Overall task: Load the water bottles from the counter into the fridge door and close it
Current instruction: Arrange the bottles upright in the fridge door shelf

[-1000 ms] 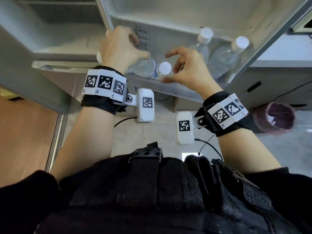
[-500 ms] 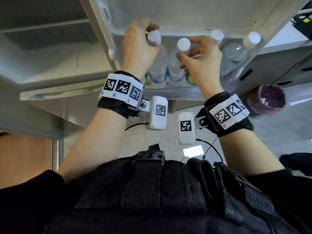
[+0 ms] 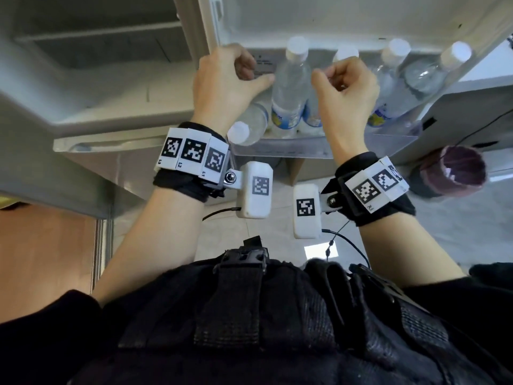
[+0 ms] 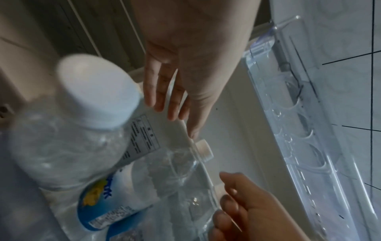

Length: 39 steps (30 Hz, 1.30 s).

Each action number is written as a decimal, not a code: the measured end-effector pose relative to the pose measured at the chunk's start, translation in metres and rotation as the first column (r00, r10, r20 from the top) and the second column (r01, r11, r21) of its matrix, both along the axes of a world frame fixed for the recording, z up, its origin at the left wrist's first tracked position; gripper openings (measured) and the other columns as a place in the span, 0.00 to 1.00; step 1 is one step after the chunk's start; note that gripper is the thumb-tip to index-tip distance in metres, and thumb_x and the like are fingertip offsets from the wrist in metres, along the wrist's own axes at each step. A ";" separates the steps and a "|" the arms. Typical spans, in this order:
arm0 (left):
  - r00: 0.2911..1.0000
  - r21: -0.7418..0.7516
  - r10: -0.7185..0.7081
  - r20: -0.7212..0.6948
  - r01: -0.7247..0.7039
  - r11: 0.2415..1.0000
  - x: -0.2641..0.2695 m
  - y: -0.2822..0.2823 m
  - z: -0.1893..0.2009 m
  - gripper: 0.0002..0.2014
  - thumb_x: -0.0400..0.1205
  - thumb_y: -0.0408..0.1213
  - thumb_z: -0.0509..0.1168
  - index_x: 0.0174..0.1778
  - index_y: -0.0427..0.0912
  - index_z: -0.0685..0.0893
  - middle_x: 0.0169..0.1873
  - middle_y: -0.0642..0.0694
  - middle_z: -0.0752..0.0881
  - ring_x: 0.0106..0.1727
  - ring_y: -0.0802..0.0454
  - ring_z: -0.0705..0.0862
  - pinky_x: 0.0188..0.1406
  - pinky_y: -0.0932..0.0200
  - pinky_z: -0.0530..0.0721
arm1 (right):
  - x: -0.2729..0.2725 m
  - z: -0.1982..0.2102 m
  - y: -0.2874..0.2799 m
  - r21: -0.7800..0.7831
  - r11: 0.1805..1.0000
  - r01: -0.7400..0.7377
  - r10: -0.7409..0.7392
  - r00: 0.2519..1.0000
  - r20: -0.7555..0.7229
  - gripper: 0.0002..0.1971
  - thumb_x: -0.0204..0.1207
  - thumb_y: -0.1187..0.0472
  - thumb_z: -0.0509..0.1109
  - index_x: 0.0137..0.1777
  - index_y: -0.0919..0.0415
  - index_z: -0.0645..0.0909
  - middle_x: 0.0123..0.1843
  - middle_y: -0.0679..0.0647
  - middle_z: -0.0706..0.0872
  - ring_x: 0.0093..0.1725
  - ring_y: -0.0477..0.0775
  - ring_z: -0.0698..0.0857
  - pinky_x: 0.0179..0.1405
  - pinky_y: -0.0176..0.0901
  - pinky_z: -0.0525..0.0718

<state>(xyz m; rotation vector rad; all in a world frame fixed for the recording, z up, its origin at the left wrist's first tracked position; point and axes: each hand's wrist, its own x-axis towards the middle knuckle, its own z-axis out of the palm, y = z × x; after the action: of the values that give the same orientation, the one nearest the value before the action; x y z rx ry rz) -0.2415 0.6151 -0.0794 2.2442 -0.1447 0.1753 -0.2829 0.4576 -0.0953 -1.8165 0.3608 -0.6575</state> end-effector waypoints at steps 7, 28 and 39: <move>0.956 0.297 -0.023 -0.293 0.114 0.948 -0.020 0.025 -0.002 0.33 0.65 0.66 0.72 0.58 0.47 0.80 0.49 0.51 0.79 0.51 0.51 0.78 0.47 0.54 0.78 | -0.005 -0.011 0.028 -0.077 0.922 -0.380 0.364 0.916 -0.170 0.11 0.69 0.66 0.71 0.31 0.50 0.79 0.28 0.49 0.83 0.30 0.49 0.84 0.37 0.49 0.89; 0.990 -0.139 0.126 0.065 -0.116 0.983 0.002 -0.006 -0.015 0.17 0.75 0.41 0.73 0.55 0.40 0.78 0.39 0.53 0.82 0.43 0.49 0.85 0.46 0.52 0.87 | -0.023 0.000 -0.010 -0.019 0.957 -0.289 0.278 0.935 -0.220 0.13 0.72 0.71 0.66 0.32 0.54 0.78 0.25 0.50 0.81 0.19 0.39 0.79 0.24 0.32 0.83; 0.952 -0.246 0.179 0.248 -0.116 0.962 -0.009 -0.040 -0.009 0.13 0.74 0.44 0.71 0.49 0.44 0.79 0.24 0.55 0.78 0.27 0.61 0.77 0.32 0.68 0.74 | -0.033 0.005 -0.039 -0.046 0.990 -0.132 0.124 0.983 -0.135 0.04 0.72 0.68 0.67 0.40 0.60 0.81 0.26 0.50 0.82 0.19 0.43 0.80 0.24 0.38 0.82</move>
<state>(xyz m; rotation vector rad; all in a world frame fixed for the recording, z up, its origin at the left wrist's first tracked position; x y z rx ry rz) -0.2509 0.5751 -0.0880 1.9917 -0.0941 0.5520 -0.3159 0.4185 -0.0905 -1.9234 0.3128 -0.4633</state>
